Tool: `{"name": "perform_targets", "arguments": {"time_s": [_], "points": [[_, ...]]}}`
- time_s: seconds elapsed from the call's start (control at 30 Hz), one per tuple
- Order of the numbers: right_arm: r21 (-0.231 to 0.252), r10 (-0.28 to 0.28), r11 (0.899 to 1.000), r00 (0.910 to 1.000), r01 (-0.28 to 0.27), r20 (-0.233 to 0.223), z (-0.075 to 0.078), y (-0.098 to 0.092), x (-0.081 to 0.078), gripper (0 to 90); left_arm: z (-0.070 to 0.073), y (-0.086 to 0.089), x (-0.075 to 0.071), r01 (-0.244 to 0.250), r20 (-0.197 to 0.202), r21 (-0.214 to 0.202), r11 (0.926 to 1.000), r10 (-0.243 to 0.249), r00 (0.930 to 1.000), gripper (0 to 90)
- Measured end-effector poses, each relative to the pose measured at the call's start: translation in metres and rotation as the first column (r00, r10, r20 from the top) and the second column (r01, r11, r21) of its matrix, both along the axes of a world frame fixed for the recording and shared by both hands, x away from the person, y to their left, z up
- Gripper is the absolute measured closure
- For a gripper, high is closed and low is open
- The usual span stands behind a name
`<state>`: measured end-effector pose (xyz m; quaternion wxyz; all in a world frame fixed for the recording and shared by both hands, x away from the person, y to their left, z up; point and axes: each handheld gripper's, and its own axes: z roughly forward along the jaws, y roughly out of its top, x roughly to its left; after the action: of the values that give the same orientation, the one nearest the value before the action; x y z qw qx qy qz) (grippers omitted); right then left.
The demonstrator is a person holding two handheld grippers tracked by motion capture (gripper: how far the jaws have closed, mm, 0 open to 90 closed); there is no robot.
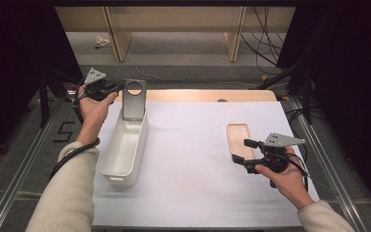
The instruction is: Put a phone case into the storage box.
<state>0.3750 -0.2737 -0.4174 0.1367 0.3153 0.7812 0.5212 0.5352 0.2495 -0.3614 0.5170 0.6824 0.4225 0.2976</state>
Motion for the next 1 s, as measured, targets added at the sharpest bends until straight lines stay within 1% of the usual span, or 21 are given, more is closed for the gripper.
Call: {"name": "perform_targets", "arguments": {"time_s": [0.37,0.87,1.0], "points": [[0.002,-0.002,1.0,1.0,0.002,0.002,0.0,0.0,0.0,21.2,-0.01,0.004,0.002,-0.016,-0.021,-0.005,0.9999,0.016,0.9996,83.2],[0.002,-0.001,1.0,1.0,0.001,0.0,0.0,-0.001,0.0,21.3,-0.019,0.004,0.005,-0.022,-0.041,0.0,0.9998,0.022,0.9989,82.9],[0.002,-0.002,1.0,1.0,0.002,-0.003,-0.001,-0.001,0.001,21.3,-0.021,0.004,0.005,-0.02,-0.041,0.003,0.9998,0.02,0.999,82.9]]}}
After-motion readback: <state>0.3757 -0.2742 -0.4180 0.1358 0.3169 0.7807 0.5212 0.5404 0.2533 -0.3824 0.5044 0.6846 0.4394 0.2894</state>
